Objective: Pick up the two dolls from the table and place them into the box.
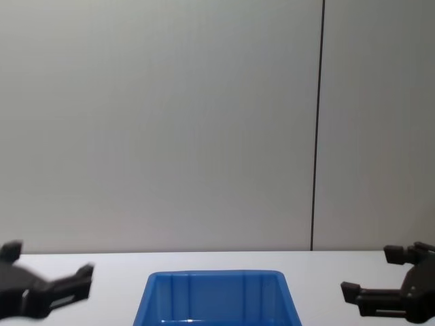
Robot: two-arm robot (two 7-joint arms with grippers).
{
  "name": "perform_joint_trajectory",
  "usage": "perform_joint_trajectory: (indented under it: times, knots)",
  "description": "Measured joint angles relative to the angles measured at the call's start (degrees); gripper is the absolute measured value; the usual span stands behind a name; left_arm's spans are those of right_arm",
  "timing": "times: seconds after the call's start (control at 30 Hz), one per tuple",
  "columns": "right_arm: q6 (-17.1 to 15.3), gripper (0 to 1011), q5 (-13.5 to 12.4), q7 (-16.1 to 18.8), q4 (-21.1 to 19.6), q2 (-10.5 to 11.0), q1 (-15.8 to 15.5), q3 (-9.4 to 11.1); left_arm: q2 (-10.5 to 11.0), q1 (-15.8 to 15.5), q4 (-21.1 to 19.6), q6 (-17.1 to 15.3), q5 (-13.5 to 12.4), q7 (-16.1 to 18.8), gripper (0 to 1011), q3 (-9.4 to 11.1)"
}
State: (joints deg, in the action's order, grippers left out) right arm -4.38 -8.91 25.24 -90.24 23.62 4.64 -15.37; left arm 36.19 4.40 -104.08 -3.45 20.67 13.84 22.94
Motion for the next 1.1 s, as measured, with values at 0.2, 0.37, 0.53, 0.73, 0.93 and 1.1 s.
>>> perform_joint_trajectory:
  times: [0.2,0.37,0.53,0.73,0.93,1.1]
  knots:
    - [0.0,1001,0.0,0.0,0.0,0.0,0.0,0.0,1.9,2.5,1.5,1.9,1.9,-0.4,1003,-0.5]
    - [0.0,1001,-0.1,-0.1,0.0,0.1,-0.1,0.1,2.4,3.6,3.8,4.0,3.3,-2.2,1003,-0.7]
    - [0.0,1001,-0.1,-0.1,0.0,0.1,-0.1,0.1,2.4,4.0,6.2,5.3,4.2,-4.1,1003,-0.8]
    - [0.0,1001,-0.1,-0.1,0.0,0.1,-0.1,0.1,1.6,3.6,10.0,6.5,5.2,-7.4,1003,-1.0]
    - [0.0,1001,-0.1,-0.1,0.0,0.1,-0.1,0.1,0.7,2.5,13.1,7.4,5.5,-10.5,1003,-1.1]
    - [0.0,1001,-0.1,-0.1,0.0,0.1,-0.1,0.1,-0.2,1.2,15.6,7.9,5.6,-13.1,1003,-1.3]
